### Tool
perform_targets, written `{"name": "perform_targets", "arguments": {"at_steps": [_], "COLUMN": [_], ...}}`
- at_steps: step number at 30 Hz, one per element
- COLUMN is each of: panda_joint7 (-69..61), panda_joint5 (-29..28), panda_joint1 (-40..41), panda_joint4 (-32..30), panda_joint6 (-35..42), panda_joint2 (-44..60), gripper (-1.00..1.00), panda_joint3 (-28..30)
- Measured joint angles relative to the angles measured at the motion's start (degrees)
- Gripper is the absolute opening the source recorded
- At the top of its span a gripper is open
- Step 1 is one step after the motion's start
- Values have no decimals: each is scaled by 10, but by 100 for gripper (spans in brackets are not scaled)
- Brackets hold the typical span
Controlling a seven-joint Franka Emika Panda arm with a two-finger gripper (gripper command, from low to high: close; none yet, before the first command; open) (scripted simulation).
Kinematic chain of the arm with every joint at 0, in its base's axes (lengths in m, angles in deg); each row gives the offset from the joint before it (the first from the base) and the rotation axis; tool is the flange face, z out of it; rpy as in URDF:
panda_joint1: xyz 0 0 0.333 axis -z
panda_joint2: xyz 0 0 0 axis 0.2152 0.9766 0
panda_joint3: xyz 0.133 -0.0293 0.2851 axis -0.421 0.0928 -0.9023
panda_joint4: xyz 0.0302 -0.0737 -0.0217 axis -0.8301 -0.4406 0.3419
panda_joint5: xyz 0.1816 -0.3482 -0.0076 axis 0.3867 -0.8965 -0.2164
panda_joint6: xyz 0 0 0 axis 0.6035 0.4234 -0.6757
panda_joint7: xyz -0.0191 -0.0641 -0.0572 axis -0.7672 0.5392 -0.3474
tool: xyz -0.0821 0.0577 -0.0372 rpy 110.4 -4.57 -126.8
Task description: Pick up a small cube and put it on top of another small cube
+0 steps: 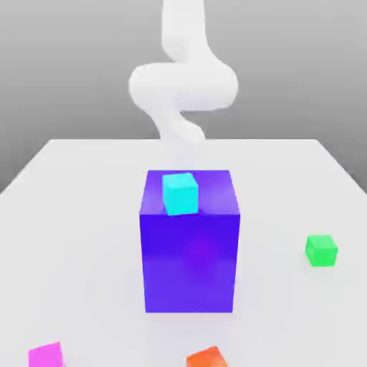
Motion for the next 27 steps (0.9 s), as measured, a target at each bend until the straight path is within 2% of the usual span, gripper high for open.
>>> {"name": "perform_targets", "arguments": {"at_steps": [13, 21, 27], "panda_joint7": [-242, -389, -469], "panda_joint5": [121, 194, 204], "panda_joint1": [-72, -49, -19], "panda_joint4": [25, 39, 47], "panda_joint6": [-47, -76, -108], "panda_joint2": [273, 439, 550], "gripper": [0, 0, 0], "panda_joint3": [148, 174, 174]}}
